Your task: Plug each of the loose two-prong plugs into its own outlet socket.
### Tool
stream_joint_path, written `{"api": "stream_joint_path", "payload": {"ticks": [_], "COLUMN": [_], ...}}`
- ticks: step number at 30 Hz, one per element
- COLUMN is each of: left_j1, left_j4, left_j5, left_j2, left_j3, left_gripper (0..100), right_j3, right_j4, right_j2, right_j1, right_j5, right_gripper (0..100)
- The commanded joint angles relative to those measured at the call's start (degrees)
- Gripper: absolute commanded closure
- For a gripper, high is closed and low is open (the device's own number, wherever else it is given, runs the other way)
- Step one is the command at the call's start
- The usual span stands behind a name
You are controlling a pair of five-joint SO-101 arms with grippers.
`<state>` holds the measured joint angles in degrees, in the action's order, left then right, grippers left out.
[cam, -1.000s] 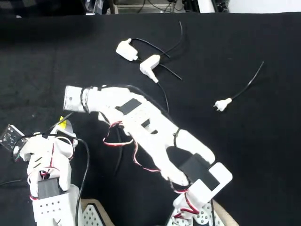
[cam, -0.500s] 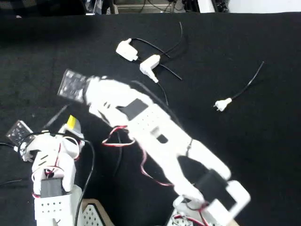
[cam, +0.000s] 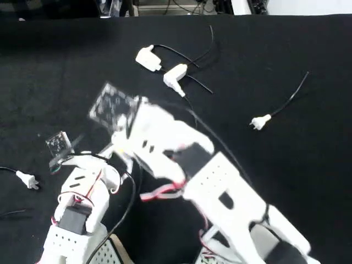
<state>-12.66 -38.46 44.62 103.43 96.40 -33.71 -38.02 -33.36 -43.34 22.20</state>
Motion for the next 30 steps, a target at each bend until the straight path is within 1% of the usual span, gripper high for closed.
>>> {"api": "stream_joint_path", "payload": {"ticks": [1, 5, 8, 10, 13, 18, 20, 22, 26, 30], "left_j1": [-1.63, -1.45, -1.1, -1.1, -1.1, -1.01, -0.92, 0.84, 5.41, 6.99], "left_j4": [5.27, 5.71, 5.45, 5.27, 5.27, 5.27, 5.27, 5.63, 7.3, 7.91], "left_j5": [1.49, 1.49, 1.49, 1.49, 1.49, 1.49, 1.49, 1.67, 1.76, 1.76], "left_j2": [0.44, 0.53, 0.53, 0.53, 0.53, 0.53, 0.53, 0.53, 0.53, 0.53], "left_j3": [1.1, 1.1, 1.1, 1.1, 1.1, 1.1, 1.1, 1.1, 1.1, 1.1], "left_gripper": [87, 87, 87, 87, 87, 87, 87, 87, 87, 87], "right_j3": [-6.37, -10.24, -11.3, -10.95, -10.24, -10.42, -11.03, -11.91, -12.79, -12.79], "right_j4": [-0.26, -0.62, -1.67, -3.96, -6.59, -8.44, -8.62, -8.7, -8.7, -8.7], "right_j2": [-10.77, -17.89, -21.05, -21.67, -21.58, -21.49, -21.76, -21.93, -21.85, -21.58], "right_j1": [-4.22, -6.07, -6.07, -6.24, -6.24, -6.24, -6.07, -5.98, -5.98, -5.98], "right_j5": [-0.97, -1.05, -5.89, -7.74, -8.18, -8.26, -10.2, -11.87, -12.13, -12.13], "right_gripper": [98.7, 98.7, 98.7, 98.7, 98.7, 98.7, 98.7, 98.7, 98.7, 98.7]}}
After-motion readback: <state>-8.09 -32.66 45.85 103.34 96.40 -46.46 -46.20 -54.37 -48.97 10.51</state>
